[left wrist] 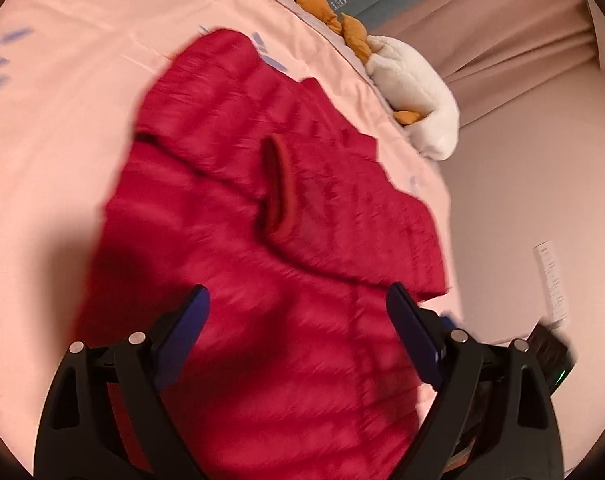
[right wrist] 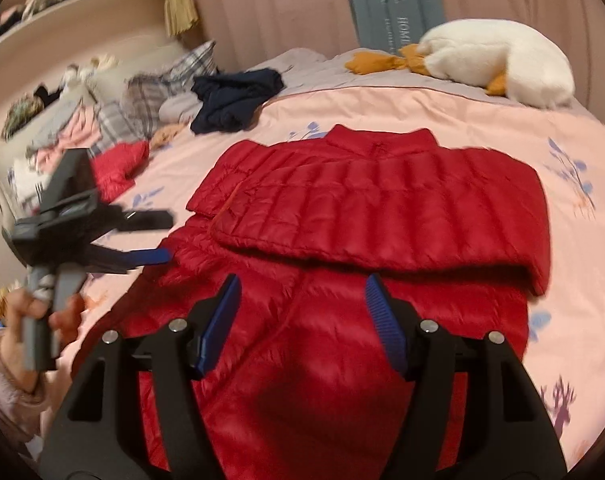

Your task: Fold large clothes

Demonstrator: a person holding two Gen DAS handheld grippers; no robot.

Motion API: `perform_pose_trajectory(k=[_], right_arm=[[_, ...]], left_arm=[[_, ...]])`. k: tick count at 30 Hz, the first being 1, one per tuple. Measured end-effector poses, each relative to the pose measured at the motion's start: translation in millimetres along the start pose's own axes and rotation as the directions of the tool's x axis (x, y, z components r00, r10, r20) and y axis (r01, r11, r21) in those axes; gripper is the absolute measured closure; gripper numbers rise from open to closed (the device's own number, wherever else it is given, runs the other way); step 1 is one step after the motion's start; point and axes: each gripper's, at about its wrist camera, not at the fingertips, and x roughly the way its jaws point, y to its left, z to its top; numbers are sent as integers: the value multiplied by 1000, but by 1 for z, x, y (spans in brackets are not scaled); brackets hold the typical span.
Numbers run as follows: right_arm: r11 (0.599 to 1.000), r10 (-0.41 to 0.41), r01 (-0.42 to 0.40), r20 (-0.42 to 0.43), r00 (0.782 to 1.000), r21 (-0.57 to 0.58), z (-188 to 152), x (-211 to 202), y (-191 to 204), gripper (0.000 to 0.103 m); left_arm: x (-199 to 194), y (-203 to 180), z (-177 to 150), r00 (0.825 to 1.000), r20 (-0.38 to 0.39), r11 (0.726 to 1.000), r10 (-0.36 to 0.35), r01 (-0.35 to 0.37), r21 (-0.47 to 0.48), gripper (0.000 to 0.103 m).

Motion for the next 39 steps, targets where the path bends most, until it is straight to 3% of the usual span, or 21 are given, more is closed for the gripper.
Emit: perform_pose_trajectory(k=[3,5,6,8,11,14,19,23,27,28,30,32,34,36,37,38,39], right_arm=[[999,11,-12,30,999,38,-10,-16,-11,37],[998,13,-16,42,999,56,-15,-25,-18,37],[998,14,-17,45,999,61,-17,-27,-21,37],[997,6,-9,50,999,75,-22,-34,-29,37],[995,-8,3,57,998,96,-27,-41,-41,37],[993,-26,18,67,997,116,-29,-48,-52,37],[991,-46,33,96,994,128,-29,-60,-62,37],[991,-45,32,104,994,127,-29,-63,-64,37],[991,-53,42,82,995,129,-30,-56,-66,37],[990,-57,47,74,996,130,-30,-54,-66,37],[990,-66,58,58,996,128,-29,-49,-67,37],[990,-81,75,41,996,123,-25,-45,-67,37],[988,-109,105,28,994,114,-19,-41,-69,37],[987,-130,127,21,991,103,-9,-38,-70,37],[986,-140,138,18,990,97,-4,-36,-71,37],[984,-154,151,17,988,92,4,-32,-73,37],[983,-160,157,18,987,91,9,-29,-74,37]], left_arm=[[29,-4,13,1000,-27,999,-14,13,-45,13],[46,-5,20,999,-27,997,18,-20,-73,18],[51,-4,23,999,-26,996,33,-35,-83,24],[61,-2,27,997,-32,991,75,-78,-105,59],[70,-2,30,995,-32,986,98,-102,-132,87],[62,-13,35,989,14,985,147,-145,-95,92],[7,-64,63,961,232,986,153,-165,34,92],[-23,-73,86,925,327,975,191,-216,42,92],[-11,-51,93,899,297,936,322,-350,42,92],[-1,-41,92,885,272,914,377,-403,44,92],[12,-18,83,880,199,892,432,-449,48,91],[29,-1,76,864,139,867,485,-496,58,79],[26,3,72,860,148,861,488,-502,77,69],[16,-1,72,840,186,841,510,-533,97,51],[7,-5,73,817,229,821,530,-562,103,43],[-3,-11,74,797,274,806,538,-582,110,41],[-10,-16,74,790,301,800,534,-587,120,41]])
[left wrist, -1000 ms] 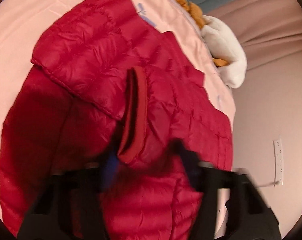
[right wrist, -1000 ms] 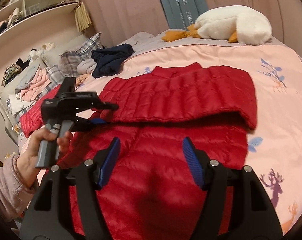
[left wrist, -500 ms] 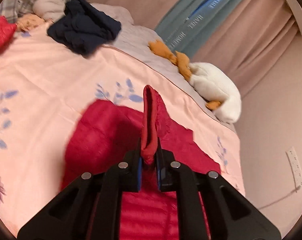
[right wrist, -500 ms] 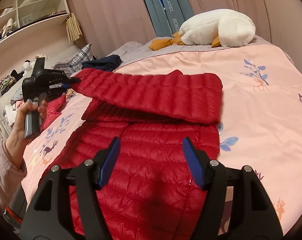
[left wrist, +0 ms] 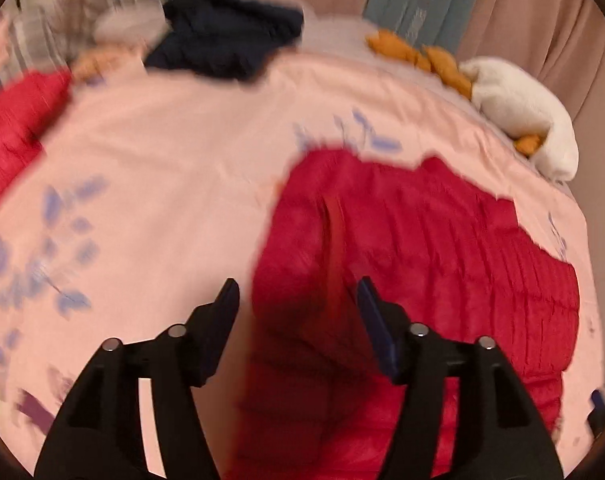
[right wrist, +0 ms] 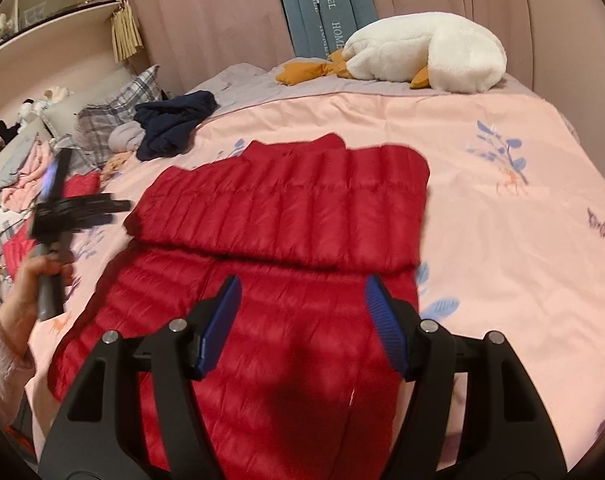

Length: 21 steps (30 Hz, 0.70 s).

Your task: Fold large clothes

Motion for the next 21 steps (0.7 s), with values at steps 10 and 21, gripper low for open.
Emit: perform_pose_trajectory(k=[10,21], right_arm=[[983,-183,184,-23,983,18,70,100,0,42],[961,-253,271,-213,944,62,55,176,-30,41]], left_arm=[[5,-70,-6,999,22,952,-31,23,306,60],[56,-88,-36,998,-56,913,19,6,409,63]])
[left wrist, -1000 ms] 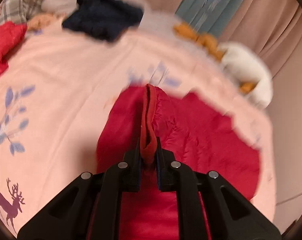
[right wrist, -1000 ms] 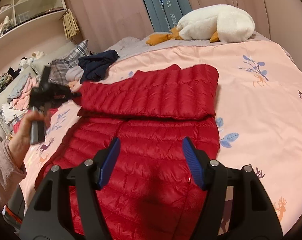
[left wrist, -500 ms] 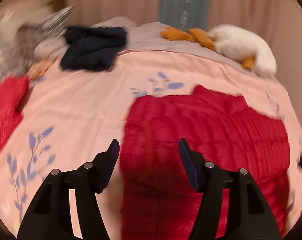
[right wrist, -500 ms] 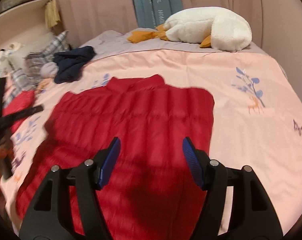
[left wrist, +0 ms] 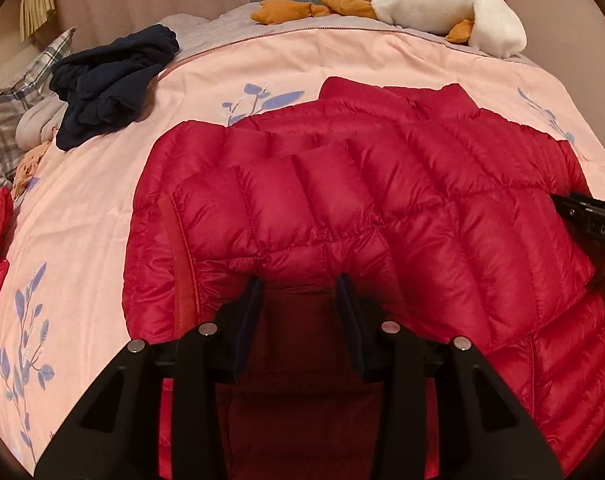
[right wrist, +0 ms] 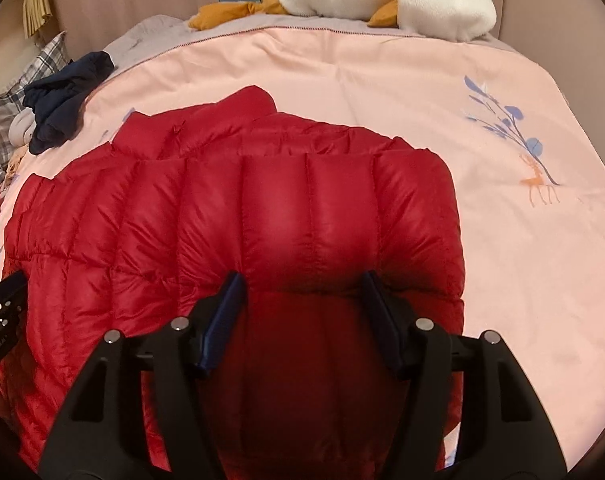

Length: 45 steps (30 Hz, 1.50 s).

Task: Fold large clothes
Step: 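Press both tools onto the jacket body to flatten the folded layers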

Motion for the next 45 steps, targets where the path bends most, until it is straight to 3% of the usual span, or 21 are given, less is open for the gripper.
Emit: perform_pose_trajectory(k=[2,3,7,9,13,17,20,23,28,33,41,45], right_arm=[[1000,-28,28,6,1000,9,3,-10,4,42],[1000,-18,18,52,999,0,2,-25,9,43],[994,81,-71,133,988,-79,-14,-61,30,43],[988,99,-84,122,988,-127,-25,-62,41,43],[978,36,-28,37,999,-209,-45,-31,55,43],[983,32,-27,23,999,-180,-43,-27,54,43],[985,80,-72,49,996,-155,-48,-53,52,43],[979,114,-98,81,990,-179,-65,-81,51,42],[971,148,-136,46,988,-198,-101,-102,52,40],[958,71,-88,-73,995,-273,-140,-87,62,38],[965,48,-66,-75,996,-254,-166,-120,50,38],[964,55,-69,-64,996,-256,-197,-140,45,38]], left_arm=[[0,2,2,1000,-6,1000,-8,8,-8,63],[0,2,1,1000,-6,1000,-8,8,-9,63],[-1,1,0,1000,-1,1000,-4,4,-5,63],[0,0,0,1000,-1,1000,-2,2,-5,63],[1,-3,0,1000,-1,1000,8,-8,2,62],[0,-5,1,1000,-2,1000,22,-22,5,62],[-14,-1,-4,1000,3,999,3,-3,-34,63],[-37,1,-17,999,25,999,-28,29,-28,62],[-69,-6,-58,997,24,997,-75,74,25,61],[-66,-16,-96,998,-34,994,-49,52,93,61],[-89,-7,-128,997,-47,995,-61,64,71,54],[-106,-1,-153,998,-42,996,-56,59,72,52]])
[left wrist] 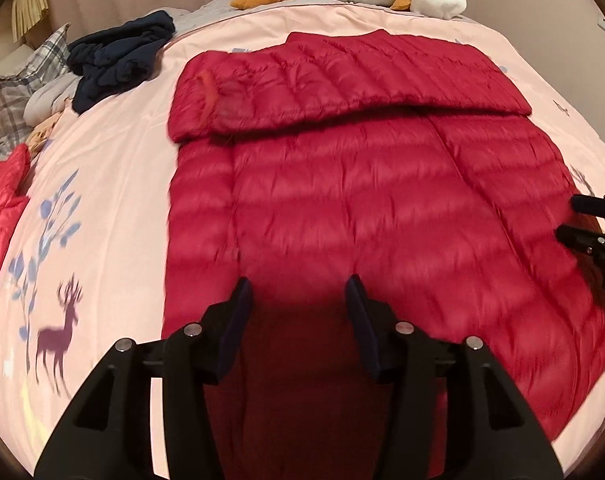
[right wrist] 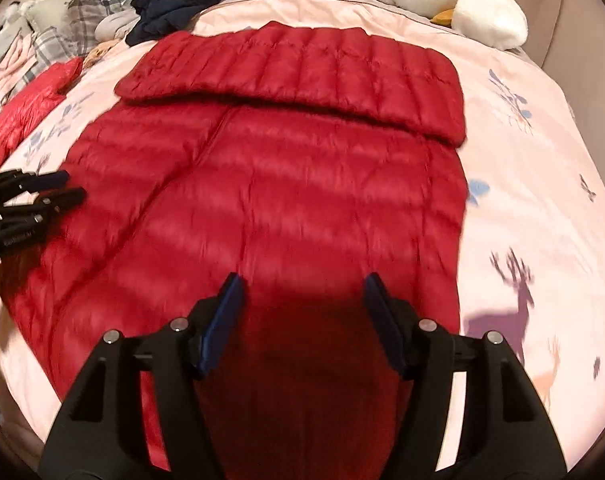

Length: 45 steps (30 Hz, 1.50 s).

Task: Fold large clothes
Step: 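Press both tools onto the jacket body to flatten the folded layers, then move both tools to the jacket hem and close them on it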

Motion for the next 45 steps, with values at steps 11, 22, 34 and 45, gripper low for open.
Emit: perform_pose_trajectory(k=[11,22,34,45], right_arm=[[999,-32,30,51,998,27,-65,-41,-5,36],[971,32,-50,79,996,232,-107,-75,-47,22],[833,254,-281,120,960,478,-122,-60,-76,14],[790,350,-384,162,923,478,-94,-37,-67,16]], left_arm=[[-38,3,-48,999,30,1000,20,-20,-18,41],[-64,42,-80,998,16,984,68,-65,-168,16],[-43,70,-96,980,-7,905,-201,183,-384,14],[-33,64,-82,932,41,846,-360,344,-408,14]])
